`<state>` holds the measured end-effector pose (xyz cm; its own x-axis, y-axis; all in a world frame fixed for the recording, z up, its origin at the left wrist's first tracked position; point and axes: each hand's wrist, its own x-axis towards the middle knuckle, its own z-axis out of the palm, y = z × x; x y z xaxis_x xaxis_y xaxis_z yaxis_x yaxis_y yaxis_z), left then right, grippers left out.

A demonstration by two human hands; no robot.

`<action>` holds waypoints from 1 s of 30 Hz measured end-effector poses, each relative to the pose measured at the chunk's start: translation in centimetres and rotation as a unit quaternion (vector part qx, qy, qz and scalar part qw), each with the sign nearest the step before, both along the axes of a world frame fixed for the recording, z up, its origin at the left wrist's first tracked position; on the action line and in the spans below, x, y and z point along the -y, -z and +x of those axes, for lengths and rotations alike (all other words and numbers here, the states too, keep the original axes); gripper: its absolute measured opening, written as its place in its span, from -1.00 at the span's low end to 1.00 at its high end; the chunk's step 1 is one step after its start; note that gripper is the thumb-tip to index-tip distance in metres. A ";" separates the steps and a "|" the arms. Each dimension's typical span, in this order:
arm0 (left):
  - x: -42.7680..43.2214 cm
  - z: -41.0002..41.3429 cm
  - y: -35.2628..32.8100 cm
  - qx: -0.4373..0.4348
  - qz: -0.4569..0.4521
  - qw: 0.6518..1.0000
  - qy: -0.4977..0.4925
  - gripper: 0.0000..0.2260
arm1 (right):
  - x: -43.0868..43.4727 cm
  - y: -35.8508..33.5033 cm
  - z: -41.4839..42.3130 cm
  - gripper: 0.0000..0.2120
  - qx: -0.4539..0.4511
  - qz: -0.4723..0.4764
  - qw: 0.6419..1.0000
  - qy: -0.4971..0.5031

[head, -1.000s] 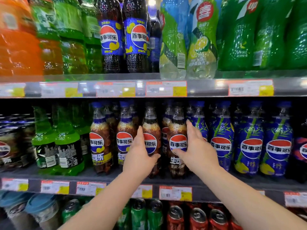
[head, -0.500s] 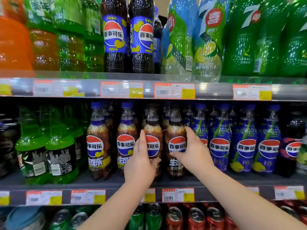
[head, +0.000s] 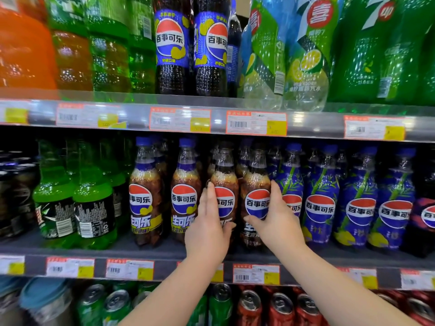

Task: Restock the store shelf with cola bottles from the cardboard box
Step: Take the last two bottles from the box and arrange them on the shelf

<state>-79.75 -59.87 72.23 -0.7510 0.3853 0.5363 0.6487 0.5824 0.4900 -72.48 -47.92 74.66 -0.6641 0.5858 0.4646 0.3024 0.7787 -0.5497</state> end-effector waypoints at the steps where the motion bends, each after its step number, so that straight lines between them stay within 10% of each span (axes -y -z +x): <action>1: 0.0 0.0 0.0 0.002 0.005 1.000 0.003 -0.17 | -0.1 0.1 0.0 -0.08 0.001 0.003 1.000 -0.003; 11: 5.3 -0.1 -0.2 -0.030 0.119 0.992 0.016 -0.41 | 0.8 -1.3 2.0 -0.11 0.032 0.072 0.996 0.028; 18: 10.3 -5.2 -2.1 -0.041 0.187 0.975 -0.110 -0.30 | 6.4 -3.4 -0.2 -0.54 -0.116 0.169 0.973 -0.103; 30: 11.3 -9.0 -1.2 0.121 0.150 0.981 -0.008 0.06 | 11.7 -5.3 -9.1 -0.06 -0.035 -0.131 0.981 -0.136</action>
<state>-88.72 -71.16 73.40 -0.8750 0.2234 0.4296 0.4842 0.3973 0.7796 -81.59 -59.61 79.91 -0.7845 0.4970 0.3709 0.0579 0.6542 -0.7541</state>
